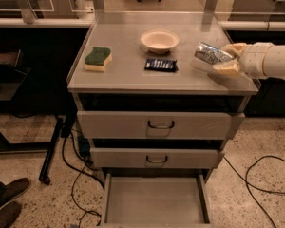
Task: Pick redbull can from bottom drawer and place on counter
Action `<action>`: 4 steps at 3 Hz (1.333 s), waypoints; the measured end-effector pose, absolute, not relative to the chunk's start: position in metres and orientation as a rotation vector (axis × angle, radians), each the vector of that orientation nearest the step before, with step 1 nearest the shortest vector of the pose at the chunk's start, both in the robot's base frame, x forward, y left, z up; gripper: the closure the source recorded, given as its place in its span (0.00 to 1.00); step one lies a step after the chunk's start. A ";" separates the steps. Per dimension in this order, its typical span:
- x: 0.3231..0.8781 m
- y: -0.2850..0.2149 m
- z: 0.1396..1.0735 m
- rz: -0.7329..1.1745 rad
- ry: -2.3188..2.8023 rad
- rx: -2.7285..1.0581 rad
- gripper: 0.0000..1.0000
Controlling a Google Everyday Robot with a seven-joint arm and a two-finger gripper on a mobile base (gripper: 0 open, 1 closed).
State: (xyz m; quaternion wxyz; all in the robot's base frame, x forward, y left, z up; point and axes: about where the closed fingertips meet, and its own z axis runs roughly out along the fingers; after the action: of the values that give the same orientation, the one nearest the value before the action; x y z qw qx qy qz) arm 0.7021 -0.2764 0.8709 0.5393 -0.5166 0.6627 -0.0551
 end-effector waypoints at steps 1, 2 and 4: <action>0.705 -0.274 0.860 -0.115 1.600 -1.250 1.00; 0.706 -0.271 0.852 -0.102 1.613 -1.268 1.00; 0.708 -0.269 0.838 -0.072 1.623 -1.288 0.97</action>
Offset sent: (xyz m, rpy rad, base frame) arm 0.0040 0.0019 -0.0251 -0.0293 0.0734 0.0194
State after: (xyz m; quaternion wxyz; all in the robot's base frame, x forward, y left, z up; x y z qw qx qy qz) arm 0.7078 -0.2693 0.8383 0.5089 -0.5348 0.6739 -0.0300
